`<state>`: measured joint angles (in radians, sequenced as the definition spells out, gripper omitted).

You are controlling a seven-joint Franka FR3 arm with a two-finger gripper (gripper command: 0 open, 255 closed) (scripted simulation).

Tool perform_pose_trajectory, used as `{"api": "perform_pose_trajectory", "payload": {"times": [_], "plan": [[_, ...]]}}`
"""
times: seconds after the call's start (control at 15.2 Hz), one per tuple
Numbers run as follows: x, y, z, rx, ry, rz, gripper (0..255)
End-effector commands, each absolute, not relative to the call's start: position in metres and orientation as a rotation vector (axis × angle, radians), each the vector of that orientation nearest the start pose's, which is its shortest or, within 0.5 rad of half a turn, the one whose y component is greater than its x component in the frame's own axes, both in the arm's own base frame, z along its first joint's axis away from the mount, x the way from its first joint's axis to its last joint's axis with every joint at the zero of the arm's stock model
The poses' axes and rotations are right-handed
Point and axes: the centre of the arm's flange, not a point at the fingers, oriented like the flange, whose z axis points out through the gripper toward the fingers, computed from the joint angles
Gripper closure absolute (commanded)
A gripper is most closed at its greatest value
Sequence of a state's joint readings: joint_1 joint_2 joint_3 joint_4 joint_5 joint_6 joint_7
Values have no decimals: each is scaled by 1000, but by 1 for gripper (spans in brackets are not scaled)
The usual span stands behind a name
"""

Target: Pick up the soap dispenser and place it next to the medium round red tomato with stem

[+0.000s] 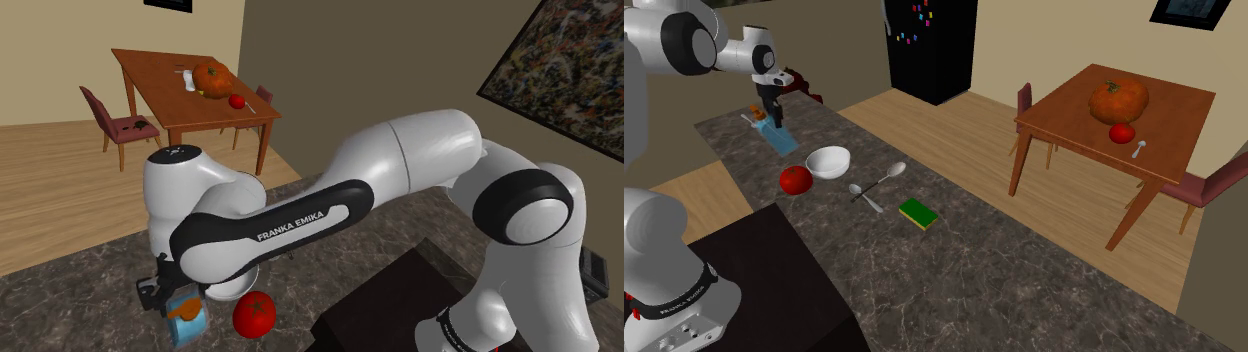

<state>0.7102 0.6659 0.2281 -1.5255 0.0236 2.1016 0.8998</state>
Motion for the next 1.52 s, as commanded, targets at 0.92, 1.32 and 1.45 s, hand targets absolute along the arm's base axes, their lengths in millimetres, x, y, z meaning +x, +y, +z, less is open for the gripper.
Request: {"api": "perform_pose_trajectory", "payload": {"times": [0.92, 1.32, 1.45], "plan": [[432, 550, 192, -3090, 25, 268, 255], [432, 550, 192, -3090, 25, 268, 255], [433, 550, 192, -3090, 25, 268, 0]]}}
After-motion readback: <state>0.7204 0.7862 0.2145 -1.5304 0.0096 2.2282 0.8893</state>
